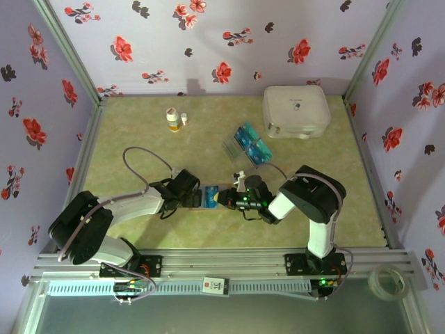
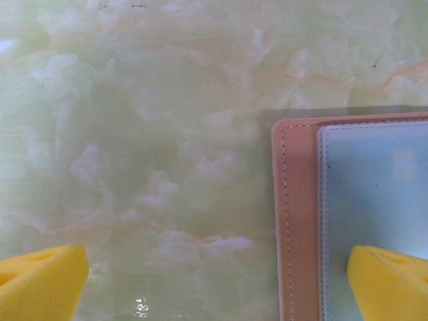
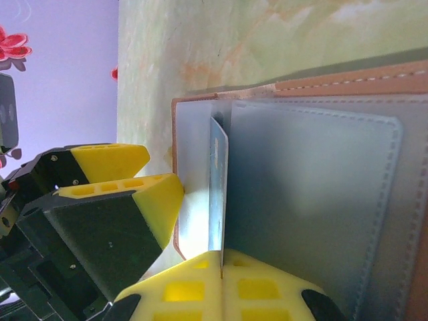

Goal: Put the credit cards into the card holder
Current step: Insert the credit card into the card slot.

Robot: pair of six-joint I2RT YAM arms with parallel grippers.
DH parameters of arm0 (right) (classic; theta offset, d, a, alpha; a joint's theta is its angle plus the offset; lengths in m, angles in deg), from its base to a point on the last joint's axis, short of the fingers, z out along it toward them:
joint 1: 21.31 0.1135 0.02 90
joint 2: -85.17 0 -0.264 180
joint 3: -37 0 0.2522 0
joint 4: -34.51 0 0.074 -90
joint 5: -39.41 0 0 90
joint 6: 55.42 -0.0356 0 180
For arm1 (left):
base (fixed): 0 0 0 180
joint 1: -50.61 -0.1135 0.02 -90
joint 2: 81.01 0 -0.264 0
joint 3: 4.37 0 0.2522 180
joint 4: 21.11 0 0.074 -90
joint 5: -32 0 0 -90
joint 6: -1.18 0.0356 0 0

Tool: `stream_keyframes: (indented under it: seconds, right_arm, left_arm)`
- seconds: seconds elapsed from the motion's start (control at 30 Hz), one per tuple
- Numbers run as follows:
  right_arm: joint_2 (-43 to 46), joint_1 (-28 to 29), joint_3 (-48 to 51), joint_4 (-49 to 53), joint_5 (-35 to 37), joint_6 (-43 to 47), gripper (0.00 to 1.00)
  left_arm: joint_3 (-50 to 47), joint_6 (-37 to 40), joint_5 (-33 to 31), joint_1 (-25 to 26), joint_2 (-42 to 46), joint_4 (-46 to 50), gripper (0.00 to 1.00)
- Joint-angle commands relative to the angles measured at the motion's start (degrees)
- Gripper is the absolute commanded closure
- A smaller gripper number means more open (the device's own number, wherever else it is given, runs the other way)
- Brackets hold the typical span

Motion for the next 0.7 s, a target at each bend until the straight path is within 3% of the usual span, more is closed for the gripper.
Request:
stream_keyframes:
  seconds: [0.0,0.2,0.37,0.67]
  right_arm:
    - [-2.38,0.52,-0.29,5.03,-0.40,0.11,1.00]
    - [-2.60,0.56,-0.53,5.71,-0.62,0.10,0.95]
    - [-0.62,0.52,-0.91,8.97,-0.62,1.01,0.82]
    - [8.00,0.57,-7.52,32.33,2.19,10.29,0.66]
  left_arm:
    - [-1.45,-0.35,-1.67,0.43,0.28,2.28,0.00]
    - [-1.42,-0.27,-1.68,0.49,0.33,2.38,0.00]
    - [-1.58,-0.39,-1.72,0.45,0.50,2.19,0.00]
    - [-2.89,-0.70,-1.57,0.46,1.73,1.48,0.00]
